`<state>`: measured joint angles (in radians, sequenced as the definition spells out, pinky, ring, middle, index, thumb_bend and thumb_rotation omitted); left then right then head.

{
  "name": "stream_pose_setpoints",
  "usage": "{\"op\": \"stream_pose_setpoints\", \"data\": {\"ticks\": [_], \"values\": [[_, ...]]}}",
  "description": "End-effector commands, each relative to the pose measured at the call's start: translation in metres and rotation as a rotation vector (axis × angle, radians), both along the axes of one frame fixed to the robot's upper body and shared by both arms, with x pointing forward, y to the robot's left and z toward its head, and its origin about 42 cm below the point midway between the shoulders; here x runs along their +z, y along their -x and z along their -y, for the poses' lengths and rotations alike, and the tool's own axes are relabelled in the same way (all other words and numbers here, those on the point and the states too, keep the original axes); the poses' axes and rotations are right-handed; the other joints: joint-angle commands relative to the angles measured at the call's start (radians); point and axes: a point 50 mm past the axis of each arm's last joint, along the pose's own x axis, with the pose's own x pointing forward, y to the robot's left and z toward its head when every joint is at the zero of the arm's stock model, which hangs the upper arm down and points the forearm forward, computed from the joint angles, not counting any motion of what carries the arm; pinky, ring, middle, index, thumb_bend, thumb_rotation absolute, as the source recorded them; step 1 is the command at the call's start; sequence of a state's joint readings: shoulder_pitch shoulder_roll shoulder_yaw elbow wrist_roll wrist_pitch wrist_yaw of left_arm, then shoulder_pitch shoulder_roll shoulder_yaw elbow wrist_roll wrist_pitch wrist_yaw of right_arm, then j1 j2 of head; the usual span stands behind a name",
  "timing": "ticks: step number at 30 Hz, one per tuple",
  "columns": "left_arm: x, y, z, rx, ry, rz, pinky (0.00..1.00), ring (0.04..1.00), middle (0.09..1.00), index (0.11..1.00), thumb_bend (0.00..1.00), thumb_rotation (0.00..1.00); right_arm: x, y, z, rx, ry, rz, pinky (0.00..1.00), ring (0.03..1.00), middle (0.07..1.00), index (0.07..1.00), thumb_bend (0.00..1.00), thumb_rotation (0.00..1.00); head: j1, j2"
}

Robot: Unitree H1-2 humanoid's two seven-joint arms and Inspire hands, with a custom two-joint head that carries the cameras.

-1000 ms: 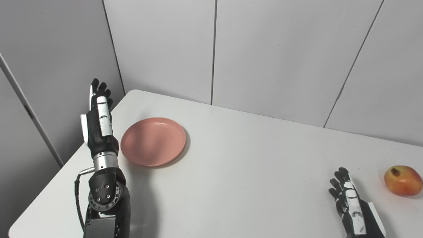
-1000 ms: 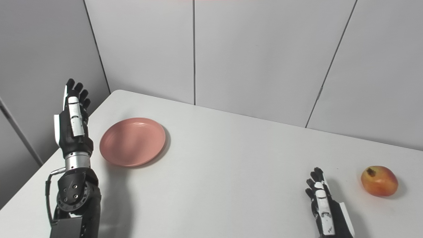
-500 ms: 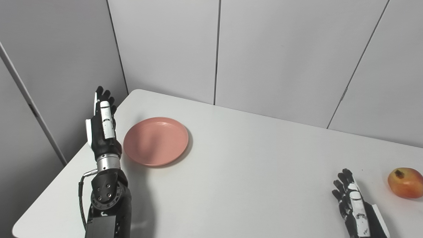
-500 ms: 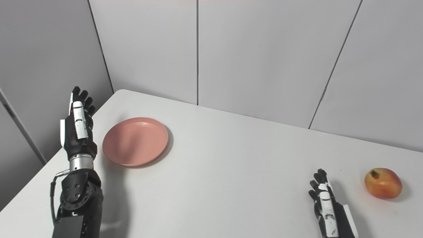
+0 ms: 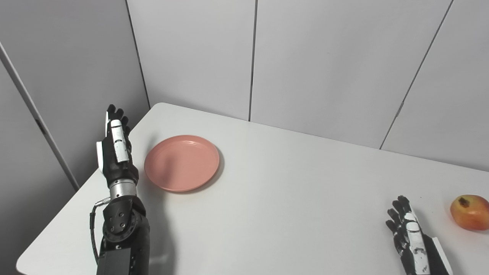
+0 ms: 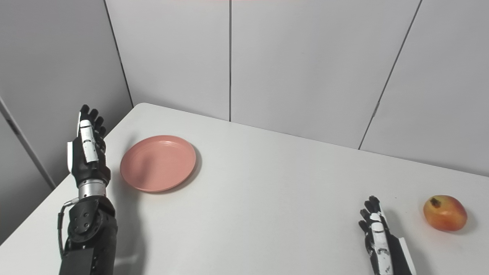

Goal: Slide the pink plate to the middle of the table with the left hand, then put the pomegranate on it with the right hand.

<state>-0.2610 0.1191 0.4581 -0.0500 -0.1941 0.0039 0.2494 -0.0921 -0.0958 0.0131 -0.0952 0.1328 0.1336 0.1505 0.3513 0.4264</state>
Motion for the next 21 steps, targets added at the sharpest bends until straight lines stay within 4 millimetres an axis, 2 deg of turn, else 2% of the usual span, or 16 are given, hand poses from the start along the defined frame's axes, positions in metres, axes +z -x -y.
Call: {"op": "stream_pose_setpoints", "data": {"ticks": [1,9,21], "values": [[0.02,-0.004,-0.005,0.018,-0.046,0.083,1.0,0.97,0.973,0.95,0.4,1.0,0.017,-0.004,0.002,0.005,0.0,0.07,1.0,0.993,1.0,1.0,0.16,1.0,0.0,0.0],[0.019,-0.004,-0.006,0.002,-0.018,0.081,1.0,0.976,0.979,0.962,0.4,1.0,0.018,-0.004,0.002,0.004,0.001,0.077,1.0,0.99,1.0,1.0,0.15,1.0,0.003,0.001],[0.003,-0.012,-0.014,0.001,0.011,0.051,0.98,0.959,0.967,0.957,0.39,1.0,0.019,-0.003,0.001,-0.005,0.009,0.075,1.0,0.993,1.0,1.0,0.14,1.0,0.004,0.001]]}}
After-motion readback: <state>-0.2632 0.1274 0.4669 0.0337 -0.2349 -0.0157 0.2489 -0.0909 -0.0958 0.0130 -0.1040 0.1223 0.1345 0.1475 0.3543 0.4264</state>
